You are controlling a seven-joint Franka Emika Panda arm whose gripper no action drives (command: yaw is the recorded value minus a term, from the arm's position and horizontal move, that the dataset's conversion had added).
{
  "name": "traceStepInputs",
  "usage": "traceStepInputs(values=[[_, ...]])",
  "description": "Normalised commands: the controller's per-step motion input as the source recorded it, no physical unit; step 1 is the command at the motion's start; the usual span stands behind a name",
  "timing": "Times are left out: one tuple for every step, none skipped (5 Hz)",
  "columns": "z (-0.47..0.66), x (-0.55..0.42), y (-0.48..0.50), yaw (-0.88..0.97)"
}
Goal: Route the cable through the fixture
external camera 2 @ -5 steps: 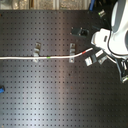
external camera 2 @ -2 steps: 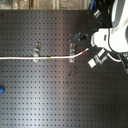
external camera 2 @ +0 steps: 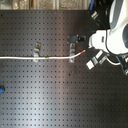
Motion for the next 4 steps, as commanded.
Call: traceStepInputs(values=[[0.01,0.004,0.034,0.00],[0.01,-0.043,0.005,-0.02],[0.15,-0.285,0.021,-0.29],[0.28,-0.412,0.092,-0.57]])
